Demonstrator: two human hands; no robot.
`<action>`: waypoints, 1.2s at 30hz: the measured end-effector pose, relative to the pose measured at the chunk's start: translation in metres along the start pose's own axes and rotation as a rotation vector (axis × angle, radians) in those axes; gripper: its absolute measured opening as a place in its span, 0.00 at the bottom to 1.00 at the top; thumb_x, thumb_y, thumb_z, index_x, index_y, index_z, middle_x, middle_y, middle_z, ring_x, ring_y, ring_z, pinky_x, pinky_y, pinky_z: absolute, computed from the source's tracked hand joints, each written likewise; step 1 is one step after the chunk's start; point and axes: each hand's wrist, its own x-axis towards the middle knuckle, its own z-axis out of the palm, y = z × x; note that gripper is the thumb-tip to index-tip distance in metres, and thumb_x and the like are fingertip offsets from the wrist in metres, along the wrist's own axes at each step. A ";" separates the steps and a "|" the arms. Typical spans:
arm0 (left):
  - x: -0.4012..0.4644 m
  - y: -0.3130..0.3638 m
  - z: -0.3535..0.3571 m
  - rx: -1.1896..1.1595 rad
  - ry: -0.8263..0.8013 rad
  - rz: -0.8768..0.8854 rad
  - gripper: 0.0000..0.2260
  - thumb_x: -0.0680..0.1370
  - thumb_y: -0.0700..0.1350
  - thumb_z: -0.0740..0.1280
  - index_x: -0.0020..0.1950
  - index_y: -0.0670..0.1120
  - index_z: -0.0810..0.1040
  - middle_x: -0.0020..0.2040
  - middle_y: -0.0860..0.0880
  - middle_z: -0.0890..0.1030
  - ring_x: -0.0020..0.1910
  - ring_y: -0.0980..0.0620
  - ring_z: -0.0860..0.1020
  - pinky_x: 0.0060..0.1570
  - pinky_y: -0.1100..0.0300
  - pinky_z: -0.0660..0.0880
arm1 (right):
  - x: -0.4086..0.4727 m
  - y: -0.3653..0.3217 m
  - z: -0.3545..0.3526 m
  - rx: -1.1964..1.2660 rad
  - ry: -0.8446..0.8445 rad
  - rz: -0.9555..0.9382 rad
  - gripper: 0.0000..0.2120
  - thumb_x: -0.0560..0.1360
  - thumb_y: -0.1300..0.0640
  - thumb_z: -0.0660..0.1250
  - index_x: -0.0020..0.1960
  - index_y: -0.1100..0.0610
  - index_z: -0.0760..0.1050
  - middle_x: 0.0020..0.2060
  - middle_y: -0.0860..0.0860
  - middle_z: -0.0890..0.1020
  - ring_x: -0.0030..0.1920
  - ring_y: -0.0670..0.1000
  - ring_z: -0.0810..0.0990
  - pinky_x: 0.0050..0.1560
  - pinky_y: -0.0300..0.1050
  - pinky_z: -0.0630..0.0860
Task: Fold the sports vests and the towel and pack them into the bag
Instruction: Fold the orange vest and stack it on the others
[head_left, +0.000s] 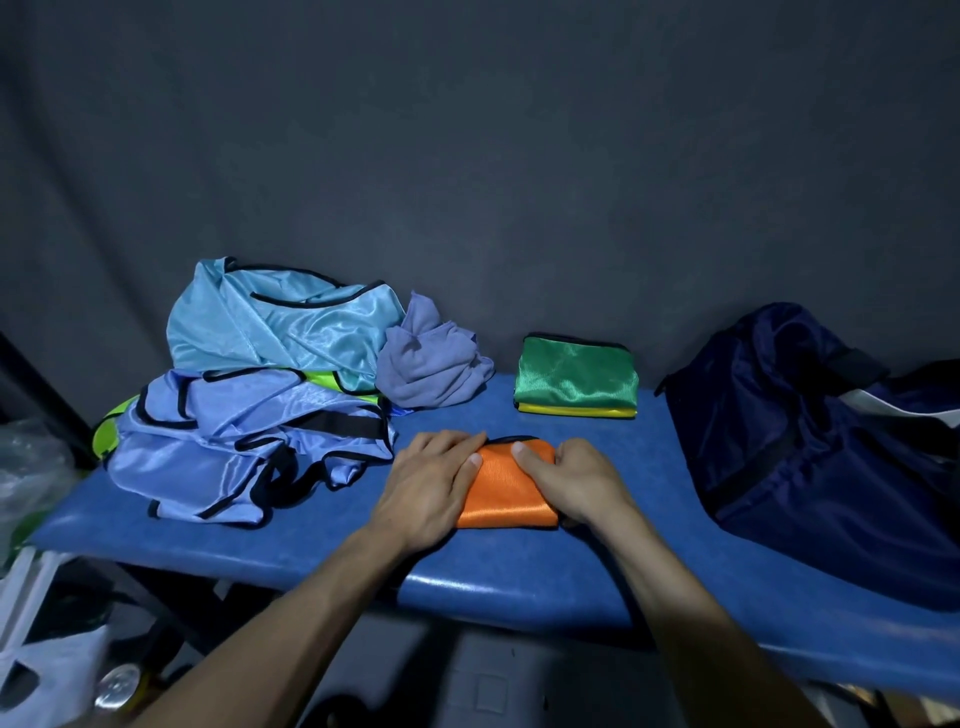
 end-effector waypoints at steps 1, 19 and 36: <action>0.000 0.001 0.000 0.001 0.000 -0.001 0.27 0.84 0.60 0.45 0.78 0.55 0.67 0.70 0.56 0.73 0.67 0.53 0.67 0.63 0.59 0.61 | 0.002 -0.001 0.004 0.033 0.013 0.012 0.30 0.73 0.27 0.62 0.45 0.56 0.74 0.41 0.53 0.82 0.39 0.56 0.84 0.45 0.56 0.84; 0.015 0.007 -0.010 -0.158 -0.048 -0.195 0.28 0.79 0.58 0.44 0.70 0.54 0.75 0.51 0.55 0.72 0.54 0.52 0.67 0.57 0.59 0.61 | 0.010 0.007 0.011 0.752 0.156 -0.120 0.16 0.65 0.45 0.80 0.44 0.50 0.78 0.34 0.52 0.79 0.34 0.53 0.78 0.37 0.51 0.74; 0.151 0.081 -0.073 -0.510 -0.090 -0.152 0.08 0.84 0.40 0.58 0.48 0.44 0.75 0.38 0.53 0.73 0.39 0.56 0.71 0.41 0.66 0.66 | 0.068 0.010 -0.087 0.973 0.325 -0.223 0.12 0.75 0.51 0.77 0.54 0.53 0.78 0.43 0.57 0.84 0.41 0.50 0.81 0.46 0.53 0.79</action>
